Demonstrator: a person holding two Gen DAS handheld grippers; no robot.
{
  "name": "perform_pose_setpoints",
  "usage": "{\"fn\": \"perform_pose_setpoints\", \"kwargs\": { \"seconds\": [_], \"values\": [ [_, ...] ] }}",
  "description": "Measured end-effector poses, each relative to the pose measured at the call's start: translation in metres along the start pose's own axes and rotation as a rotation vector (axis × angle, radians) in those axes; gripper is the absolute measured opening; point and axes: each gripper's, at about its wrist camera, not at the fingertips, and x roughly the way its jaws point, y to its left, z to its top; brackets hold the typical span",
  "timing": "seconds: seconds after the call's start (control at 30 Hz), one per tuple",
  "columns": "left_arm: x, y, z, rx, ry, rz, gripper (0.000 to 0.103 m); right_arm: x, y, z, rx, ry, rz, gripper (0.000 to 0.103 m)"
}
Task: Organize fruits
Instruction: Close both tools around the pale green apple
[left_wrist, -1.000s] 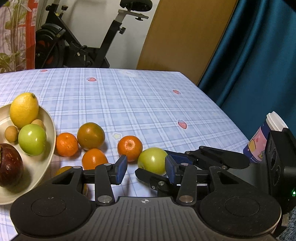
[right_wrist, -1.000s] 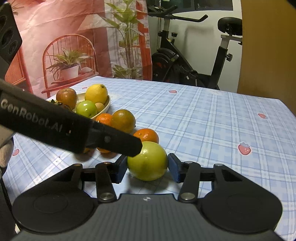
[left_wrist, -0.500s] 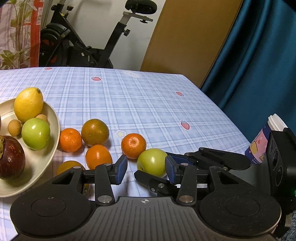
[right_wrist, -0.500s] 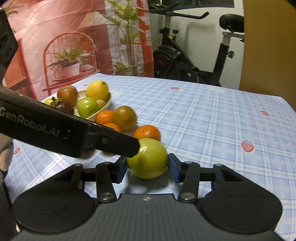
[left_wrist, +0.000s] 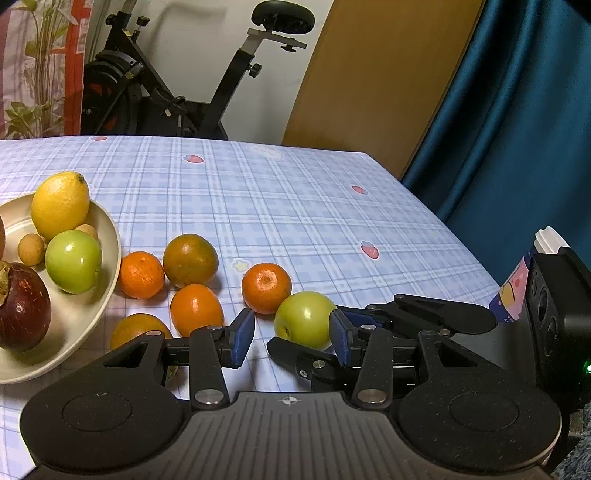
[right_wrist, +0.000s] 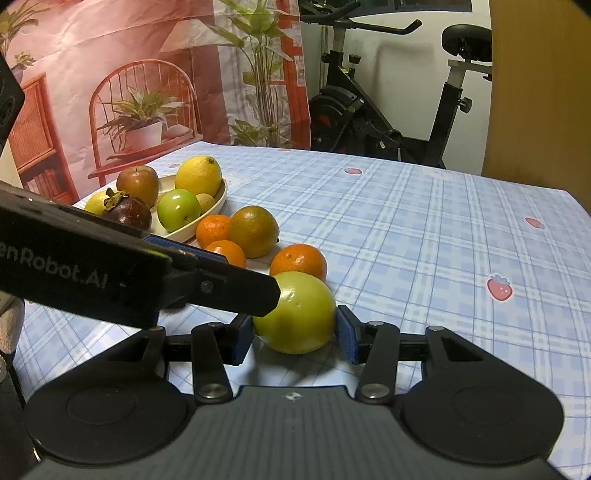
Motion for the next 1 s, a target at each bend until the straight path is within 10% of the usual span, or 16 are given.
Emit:
{"fn": "perform_pose_setpoints", "kwargs": {
  "seconds": [1.0],
  "values": [
    [0.025,-0.003,0.002,-0.012,0.06,-0.047,0.05,-0.002,-0.005,-0.001,0.023,0.002,0.015,0.051]
  ]
}}
